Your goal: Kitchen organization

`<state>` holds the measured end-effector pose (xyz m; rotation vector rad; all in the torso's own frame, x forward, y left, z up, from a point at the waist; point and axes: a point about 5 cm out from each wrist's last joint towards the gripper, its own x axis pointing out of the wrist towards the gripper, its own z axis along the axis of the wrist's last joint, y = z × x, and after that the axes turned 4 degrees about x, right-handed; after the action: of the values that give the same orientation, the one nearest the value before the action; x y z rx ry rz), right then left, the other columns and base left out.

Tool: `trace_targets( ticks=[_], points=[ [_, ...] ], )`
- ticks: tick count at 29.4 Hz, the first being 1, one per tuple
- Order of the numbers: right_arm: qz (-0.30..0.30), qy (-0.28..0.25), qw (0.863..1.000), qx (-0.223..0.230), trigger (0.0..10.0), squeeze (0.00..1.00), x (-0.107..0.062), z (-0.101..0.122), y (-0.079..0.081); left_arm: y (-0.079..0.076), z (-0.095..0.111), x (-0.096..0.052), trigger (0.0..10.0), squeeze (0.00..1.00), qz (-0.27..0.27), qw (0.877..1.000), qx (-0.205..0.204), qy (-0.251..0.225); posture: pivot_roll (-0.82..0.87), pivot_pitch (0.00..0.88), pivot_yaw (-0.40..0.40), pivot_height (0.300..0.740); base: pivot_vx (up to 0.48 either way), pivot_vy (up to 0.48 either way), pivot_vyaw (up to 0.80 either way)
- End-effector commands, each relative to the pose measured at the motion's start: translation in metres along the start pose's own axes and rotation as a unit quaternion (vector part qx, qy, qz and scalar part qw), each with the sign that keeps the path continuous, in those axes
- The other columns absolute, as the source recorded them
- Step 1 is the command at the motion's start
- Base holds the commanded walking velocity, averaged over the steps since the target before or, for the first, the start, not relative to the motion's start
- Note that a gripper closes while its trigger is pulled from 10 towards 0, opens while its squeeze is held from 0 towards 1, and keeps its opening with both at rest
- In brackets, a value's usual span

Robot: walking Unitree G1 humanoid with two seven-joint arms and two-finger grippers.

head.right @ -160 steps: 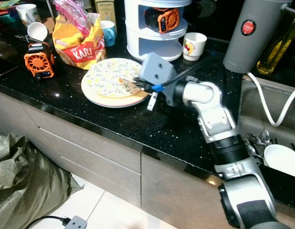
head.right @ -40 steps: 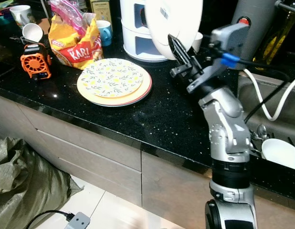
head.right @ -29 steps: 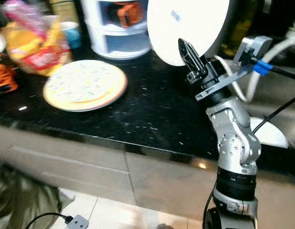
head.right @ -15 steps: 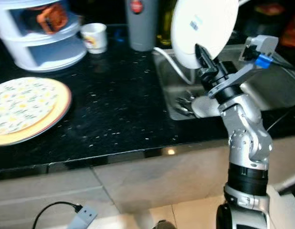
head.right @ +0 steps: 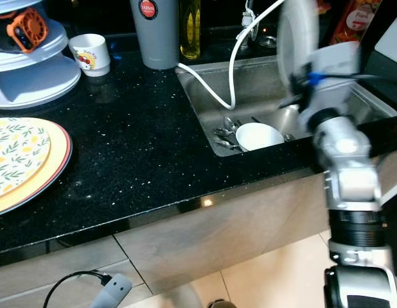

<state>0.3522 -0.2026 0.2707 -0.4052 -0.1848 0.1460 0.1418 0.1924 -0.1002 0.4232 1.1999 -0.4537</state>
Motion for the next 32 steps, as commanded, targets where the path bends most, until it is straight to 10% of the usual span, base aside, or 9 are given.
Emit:
trace_targets(
  ticks=[1,12,20,23,32],
  points=[
    [0.027,0.031,0.997,-0.068,10.0,0.0,0.009,-0.004,0.009,-0.014,-0.012,0.002,10.0,0.0,-0.029,0.999,-0.006,0.024,-0.02,0.07,-0.023,0.74,0.0,0.0,0.0],
    [0.132,0.17,0.955,-0.205,10.0,0.0,0.043,-0.019,0.029,-0.031,-0.03,0.001,10.0,0.0,-0.055,0.997,-0.025,0.041,-0.01,0.159,-0.076,0.74,0.0,0.0,0.0],
    [0.189,0.264,0.885,-0.334,10.0,0.0,0.051,-0.023,-0.006,-0.049,-0.077,-0.008,10.0,0.0,-0.079,0.992,-0.052,0.082,0.0,0.259,-0.082,0.74,0.0,0.0,0.0],
    [0.17,0.327,0.838,-0.403,10.0,0.0,0.047,-0.026,-0.033,-0.052,-0.086,-0.01,10.0,0.0,-0.079,0.992,-0.056,0.085,0.01,0.309,-0.08,0.74,0.0,0.0,0.0],
    [0.186,0.337,0.817,-0.43,10.0,0.0,0.05,-0.018,-0.041,-0.049,-0.076,-0.008,10.0,0.0,-0.069,0.994,-0.055,0.067,0.01,0.329,-0.073,0.74,0.0,0.0,0.0]
  ],
)
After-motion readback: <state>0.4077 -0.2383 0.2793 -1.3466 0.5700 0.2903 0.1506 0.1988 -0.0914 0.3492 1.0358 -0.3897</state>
